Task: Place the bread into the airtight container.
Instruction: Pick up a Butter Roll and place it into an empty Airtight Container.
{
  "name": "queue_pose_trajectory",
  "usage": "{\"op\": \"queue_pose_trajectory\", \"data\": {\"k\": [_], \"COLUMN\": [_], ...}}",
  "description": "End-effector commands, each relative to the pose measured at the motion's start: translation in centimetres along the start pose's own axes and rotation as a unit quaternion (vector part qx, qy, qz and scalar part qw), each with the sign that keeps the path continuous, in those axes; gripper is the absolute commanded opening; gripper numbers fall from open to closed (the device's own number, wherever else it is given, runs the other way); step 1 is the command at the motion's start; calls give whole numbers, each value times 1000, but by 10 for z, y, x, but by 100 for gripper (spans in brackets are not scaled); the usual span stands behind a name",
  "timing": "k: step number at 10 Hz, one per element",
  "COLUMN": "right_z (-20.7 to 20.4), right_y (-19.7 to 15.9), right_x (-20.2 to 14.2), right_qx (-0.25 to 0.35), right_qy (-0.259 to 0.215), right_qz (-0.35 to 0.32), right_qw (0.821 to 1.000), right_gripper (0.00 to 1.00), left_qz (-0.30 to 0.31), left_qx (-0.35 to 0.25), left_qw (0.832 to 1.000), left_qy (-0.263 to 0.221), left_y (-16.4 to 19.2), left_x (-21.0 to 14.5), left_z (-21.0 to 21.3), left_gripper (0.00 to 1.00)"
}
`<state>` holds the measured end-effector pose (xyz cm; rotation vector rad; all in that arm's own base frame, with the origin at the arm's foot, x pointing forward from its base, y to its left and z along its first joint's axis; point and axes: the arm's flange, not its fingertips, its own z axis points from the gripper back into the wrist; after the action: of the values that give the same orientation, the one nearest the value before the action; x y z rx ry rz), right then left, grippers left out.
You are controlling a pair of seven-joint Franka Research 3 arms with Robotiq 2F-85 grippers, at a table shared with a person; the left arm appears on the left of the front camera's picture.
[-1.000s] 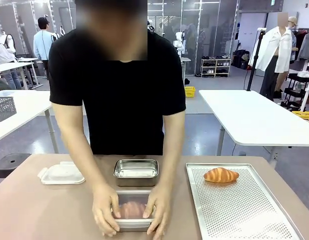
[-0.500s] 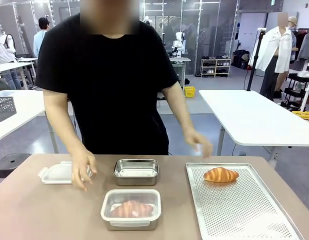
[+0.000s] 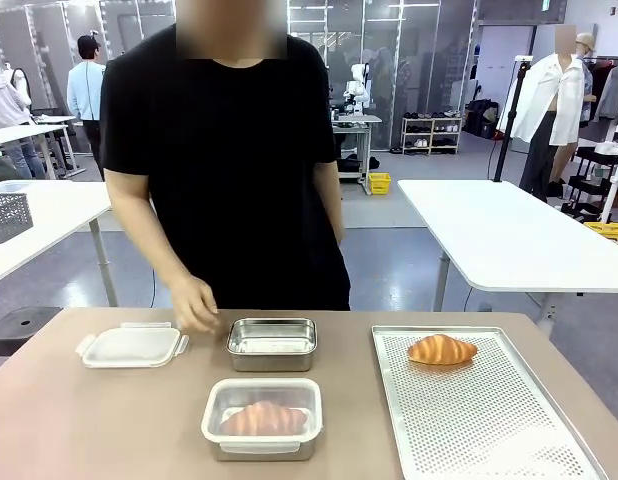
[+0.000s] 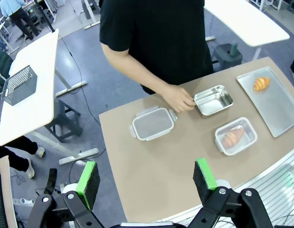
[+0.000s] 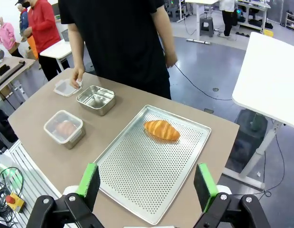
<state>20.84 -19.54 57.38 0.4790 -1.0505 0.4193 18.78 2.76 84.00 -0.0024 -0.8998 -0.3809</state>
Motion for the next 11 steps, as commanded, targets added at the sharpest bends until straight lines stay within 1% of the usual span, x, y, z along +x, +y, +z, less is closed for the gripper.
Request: {"op": "queue_pose_trajectory", "data": {"k": [1, 5, 7, 8, 9, 10, 11], "right_z": [1, 0, -18, -36, -60, -87, -109], "right_y": [2, 0, 15, 21, 30, 41, 46], "right_x": [-1, 0, 24, 39, 54, 72, 88], "right_qx": [0, 0, -7, 8, 8, 8, 14], "right_qy": [-2, 0, 42, 75, 123, 164, 196], "right_qz": [1, 0, 95, 140, 195, 256, 300], "right_qw": [1000, 1000, 995, 987, 973, 953, 933], "right_gripper": [100, 100, 100, 100, 100, 100, 100], "left_qz": [0, 0, 0, 0, 0, 0, 0], "left_qx": [0, 0, 0, 0, 0, 0, 0], "left_qw": [1000, 1000, 1000, 1000, 1000, 1000, 1000], "left_qy": [0, 0, 0, 0, 0, 0, 0], "left_y": [0, 0, 0, 0, 0, 0, 0], "left_x": [1, 1, 1, 1, 1, 1, 1], "left_z": [0, 0, 0, 0, 0, 0, 0], "left_gripper": [100, 100, 100, 100, 100, 100, 100]}}
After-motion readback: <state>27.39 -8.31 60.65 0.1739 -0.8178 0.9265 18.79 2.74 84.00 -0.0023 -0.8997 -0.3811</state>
